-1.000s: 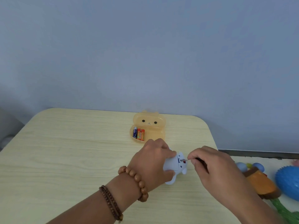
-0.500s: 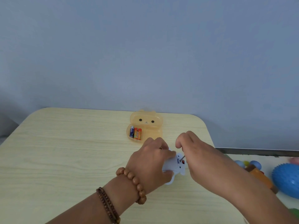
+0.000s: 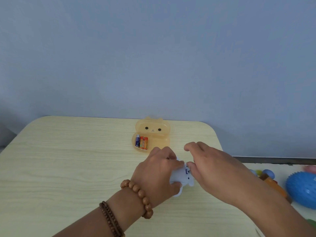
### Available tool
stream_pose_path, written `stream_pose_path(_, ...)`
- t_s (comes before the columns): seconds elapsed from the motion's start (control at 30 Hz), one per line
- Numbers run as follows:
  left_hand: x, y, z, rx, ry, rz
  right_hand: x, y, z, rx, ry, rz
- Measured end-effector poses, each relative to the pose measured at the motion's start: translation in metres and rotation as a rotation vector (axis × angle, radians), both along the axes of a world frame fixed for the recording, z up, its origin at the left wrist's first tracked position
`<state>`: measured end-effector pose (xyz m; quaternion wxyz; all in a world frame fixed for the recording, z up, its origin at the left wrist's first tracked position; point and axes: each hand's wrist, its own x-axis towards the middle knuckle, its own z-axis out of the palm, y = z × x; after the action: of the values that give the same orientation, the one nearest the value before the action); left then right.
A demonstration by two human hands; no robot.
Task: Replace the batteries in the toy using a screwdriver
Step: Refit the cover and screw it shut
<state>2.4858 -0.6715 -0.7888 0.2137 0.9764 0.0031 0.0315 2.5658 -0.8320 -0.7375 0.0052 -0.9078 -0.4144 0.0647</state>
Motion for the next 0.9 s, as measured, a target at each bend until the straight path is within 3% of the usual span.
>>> stream_pose_path(0.13, 0.001, 0.002, -0.001, -0.006, 0.007, 0.002, -0.004, 0.004, 0.009, -0.051, 0.056, 0.032)
stream_pose_path(0.43, 0.0, -0.001, -0.002, -0.016, -0.015, -0.001, 0.004, 0.012, 0.008, -0.12, -0.099, 0.049)
stream_pose_path(0.7, 0.0, 0.006, -0.003, -0.029, -0.013, -0.02, 0.005, -0.001, 0.013, -0.02, 0.115, 0.082)
stream_pose_path(0.9, 0.001, 0.007, -0.006, -0.054, -0.014, -0.028, 0.011, 0.006, 0.005, -0.057, -0.063, 0.113)
